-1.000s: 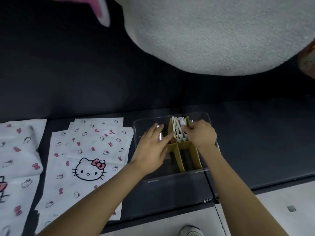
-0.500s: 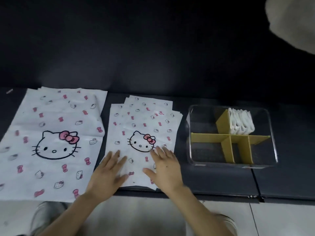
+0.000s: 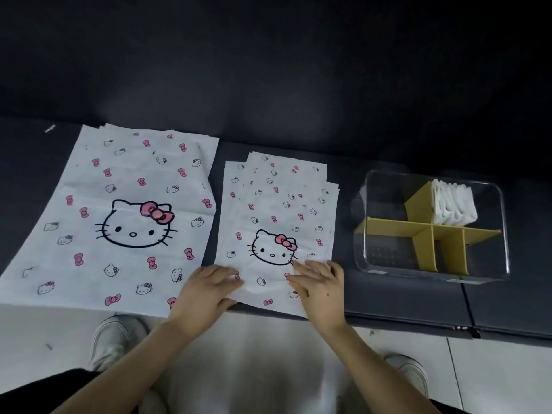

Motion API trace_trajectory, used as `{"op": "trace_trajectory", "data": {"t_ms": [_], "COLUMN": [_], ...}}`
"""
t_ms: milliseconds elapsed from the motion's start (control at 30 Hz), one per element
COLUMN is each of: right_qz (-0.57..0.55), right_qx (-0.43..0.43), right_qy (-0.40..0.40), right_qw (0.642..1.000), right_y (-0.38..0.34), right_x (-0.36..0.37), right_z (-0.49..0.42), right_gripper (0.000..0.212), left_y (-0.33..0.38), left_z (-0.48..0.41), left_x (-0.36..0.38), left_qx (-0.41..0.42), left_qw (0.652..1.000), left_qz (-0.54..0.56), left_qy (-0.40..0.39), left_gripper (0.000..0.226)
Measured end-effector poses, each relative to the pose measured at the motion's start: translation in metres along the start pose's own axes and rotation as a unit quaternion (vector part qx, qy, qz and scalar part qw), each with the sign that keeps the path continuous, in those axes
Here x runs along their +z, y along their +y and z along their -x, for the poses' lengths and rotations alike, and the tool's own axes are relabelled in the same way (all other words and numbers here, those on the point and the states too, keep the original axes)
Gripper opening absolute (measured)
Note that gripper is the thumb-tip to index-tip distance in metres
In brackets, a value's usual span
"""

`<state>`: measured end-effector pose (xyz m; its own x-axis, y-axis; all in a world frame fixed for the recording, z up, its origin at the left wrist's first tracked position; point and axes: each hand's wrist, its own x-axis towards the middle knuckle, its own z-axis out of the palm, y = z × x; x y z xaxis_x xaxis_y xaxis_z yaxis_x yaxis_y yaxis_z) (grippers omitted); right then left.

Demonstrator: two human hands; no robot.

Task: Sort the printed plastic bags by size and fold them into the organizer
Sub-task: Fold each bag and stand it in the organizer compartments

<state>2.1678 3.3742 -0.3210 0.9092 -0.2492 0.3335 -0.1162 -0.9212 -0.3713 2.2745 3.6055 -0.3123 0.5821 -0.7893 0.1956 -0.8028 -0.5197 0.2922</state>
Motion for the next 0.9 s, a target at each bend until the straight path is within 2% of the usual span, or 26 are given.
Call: {"op": "trace_trajectory", "data": {"t_ms": [67, 133, 233, 300, 367, 433, 500, 567, 633, 700, 733, 800, 867, 900], "right_qz": [-0.002, -0.027, -0.128, -0.237, -0.347, -0.421, -0.485, -0.526, -0.527, -0.495, -0.457, -0.358, -0.271, -0.240], "right_qx": [0.004, 0.015, 0.096, 0.199, 0.271, 0.312, 0.357, 0.375, 0.341, 0.338, 0.346, 0.363, 0.365, 0.365], "right_qy": [0.008, -0.020, -0.092, -0.196, -0.295, -0.304, -0.277, -0.248, -0.235, -0.191, -0.160, -0.121, -0.110, -0.114], "right_qw": [1.000, 0.999, 0.983, 0.930, 0.848, 0.795, 0.749, 0.722, 0.742, 0.777, 0.804, 0.852, 0.884, 0.892], "right_y": [-0.002, -0.004, -0.004, -0.003, -0.004, 0.001, 0.006, 0.006, 0.004, 0.004, 0.006, 0.012, 0.012, 0.011], "right_x": [-0.002, -0.006, -0.021, -0.044, -0.069, -0.083, -0.088, -0.089, -0.088, -0.077, -0.067, -0.043, -0.028, -0.023], "right_z": [-0.002, -0.003, -0.006, -0.012, -0.019, -0.021, -0.022, -0.024, -0.031, -0.041, -0.047, -0.055, -0.060, -0.060], "right_gripper": [0.018, 0.017, 0.012, 0.011, 0.013, 0.032, 0.055, 0.070, 0.061, 0.029, 0.020, 0.035, 0.047, 0.048], "left_y": [0.001, 0.003, 0.009, 0.011, 0.012, 0.016, 0.022, 0.028, 0.031, 0.032, 0.031, 0.031, 0.032, 0.034], "left_z": [-0.001, -0.002, -0.007, -0.011, -0.012, -0.015, -0.019, -0.026, -0.033, -0.040, -0.043, -0.049, -0.054, -0.056], "left_x": [-0.003, -0.008, -0.026, -0.034, -0.033, -0.027, -0.019, -0.011, -0.006, -0.001, 0.001, 0.004, 0.003, 0.002], "left_qx": [-0.004, -0.022, -0.125, -0.215, -0.265, -0.307, -0.353, -0.395, -0.426, -0.439, -0.444, -0.450, -0.453, -0.446], "left_qw": [1.000, 0.998, 0.969, 0.932, 0.909, 0.898, 0.890, 0.882, 0.873, 0.873, 0.874, 0.876, 0.879, 0.884], "left_qz": [0.013, 0.061, 0.210, 0.293, 0.319, 0.313, 0.290, 0.253, 0.226, 0.200, 0.188, 0.166, 0.144, 0.126], "left_qy": [0.011, 0.023, 0.043, 0.001, -0.038, -0.030, 0.004, 0.043, 0.069, 0.070, 0.066, 0.057, 0.049, 0.057], "left_gripper": [0.029, 0.027, 0.022, 0.006, 0.024, 0.035, 0.033, 0.035, 0.039, 0.038, 0.035, 0.023, 0.009, 0.013]}}
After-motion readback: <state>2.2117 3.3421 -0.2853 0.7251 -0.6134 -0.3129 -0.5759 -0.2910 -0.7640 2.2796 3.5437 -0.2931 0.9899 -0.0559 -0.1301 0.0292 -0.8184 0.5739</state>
